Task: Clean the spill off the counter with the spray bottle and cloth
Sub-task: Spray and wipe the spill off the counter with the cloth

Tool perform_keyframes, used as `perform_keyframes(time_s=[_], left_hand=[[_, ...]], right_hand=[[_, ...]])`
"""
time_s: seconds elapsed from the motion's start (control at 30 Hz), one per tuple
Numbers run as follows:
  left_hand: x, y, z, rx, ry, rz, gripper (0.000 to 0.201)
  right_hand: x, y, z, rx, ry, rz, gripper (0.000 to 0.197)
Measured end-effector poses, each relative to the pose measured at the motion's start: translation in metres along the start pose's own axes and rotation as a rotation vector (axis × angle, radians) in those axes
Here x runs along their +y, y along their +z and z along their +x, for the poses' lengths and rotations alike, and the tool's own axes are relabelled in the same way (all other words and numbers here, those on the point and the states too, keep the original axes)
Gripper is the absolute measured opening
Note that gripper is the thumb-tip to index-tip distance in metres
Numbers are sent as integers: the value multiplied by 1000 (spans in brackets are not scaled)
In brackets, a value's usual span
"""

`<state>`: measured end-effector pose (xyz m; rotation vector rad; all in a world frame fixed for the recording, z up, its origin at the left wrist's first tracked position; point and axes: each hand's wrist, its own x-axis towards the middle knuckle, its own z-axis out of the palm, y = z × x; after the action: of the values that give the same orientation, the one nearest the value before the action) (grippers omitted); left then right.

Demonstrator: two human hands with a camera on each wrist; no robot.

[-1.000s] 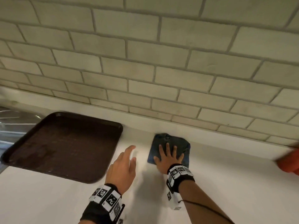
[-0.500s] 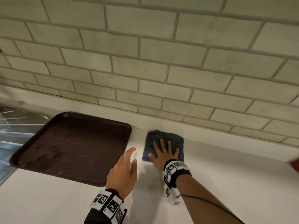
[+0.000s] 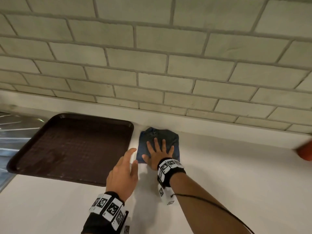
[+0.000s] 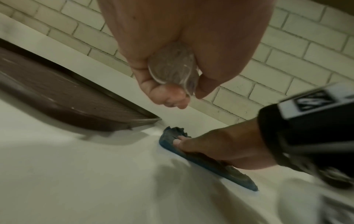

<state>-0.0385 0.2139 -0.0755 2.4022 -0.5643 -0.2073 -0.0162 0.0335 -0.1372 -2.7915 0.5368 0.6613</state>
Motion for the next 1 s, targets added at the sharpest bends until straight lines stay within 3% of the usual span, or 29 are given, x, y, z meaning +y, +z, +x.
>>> perform_keyframes(time_s=[0.2,0.3,0.4,0.5,0.67,0.83,1.0], left_hand=[[2,0,-1,0,-15,-5,42],[5,0,-1,8,-3,-18,43],[9,3,0,2,5,-25,43],[16,5,1,6,15,-28,43],[33,9,3,12,61,-50,42],[51,13,15,36,106,-60,36],[72,29,21,-1,140,-6,28]], right_hand=[[-4,41,-72,8,-125,-22,69],[16,58,-118,20,-137,18,80],[49,61,-130,31,-67,62,87],[87,47,-106,60,65,103,73],[127,34,-95,81,206,161,72],[123,80,-168,136,184,157,84],[149,126,-249,123,281,169,68]])
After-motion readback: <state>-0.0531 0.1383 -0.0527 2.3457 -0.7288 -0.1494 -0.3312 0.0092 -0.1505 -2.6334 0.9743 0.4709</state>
